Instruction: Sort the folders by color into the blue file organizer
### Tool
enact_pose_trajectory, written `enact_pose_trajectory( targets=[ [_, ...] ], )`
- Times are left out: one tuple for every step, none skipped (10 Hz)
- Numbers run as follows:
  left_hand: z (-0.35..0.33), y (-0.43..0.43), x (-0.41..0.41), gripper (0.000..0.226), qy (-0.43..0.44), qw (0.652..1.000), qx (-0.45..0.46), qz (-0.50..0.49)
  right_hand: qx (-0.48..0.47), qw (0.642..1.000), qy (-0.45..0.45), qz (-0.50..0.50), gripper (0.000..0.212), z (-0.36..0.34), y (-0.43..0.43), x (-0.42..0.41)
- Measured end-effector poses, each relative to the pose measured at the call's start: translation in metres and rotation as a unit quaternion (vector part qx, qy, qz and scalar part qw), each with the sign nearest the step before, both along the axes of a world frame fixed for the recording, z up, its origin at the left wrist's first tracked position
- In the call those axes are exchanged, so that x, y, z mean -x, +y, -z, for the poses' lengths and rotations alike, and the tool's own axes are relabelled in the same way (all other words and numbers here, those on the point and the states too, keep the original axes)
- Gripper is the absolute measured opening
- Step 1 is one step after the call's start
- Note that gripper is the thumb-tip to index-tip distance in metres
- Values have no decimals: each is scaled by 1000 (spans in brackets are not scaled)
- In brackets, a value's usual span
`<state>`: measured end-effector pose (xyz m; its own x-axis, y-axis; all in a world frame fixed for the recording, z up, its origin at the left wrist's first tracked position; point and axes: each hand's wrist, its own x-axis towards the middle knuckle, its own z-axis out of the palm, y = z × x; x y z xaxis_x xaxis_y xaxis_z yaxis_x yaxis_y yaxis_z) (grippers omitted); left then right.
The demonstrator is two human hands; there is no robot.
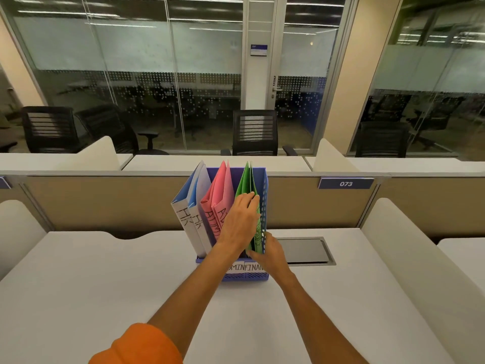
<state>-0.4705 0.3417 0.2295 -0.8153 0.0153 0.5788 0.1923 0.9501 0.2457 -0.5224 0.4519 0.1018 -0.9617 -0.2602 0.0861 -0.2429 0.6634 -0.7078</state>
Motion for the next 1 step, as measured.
enact_pose_trajectory(
  targets=[
    [14, -4, -10, 45, 30, 998, 45, -12, -20, 999, 27, 18, 81, 11, -2, 0]
  ],
)
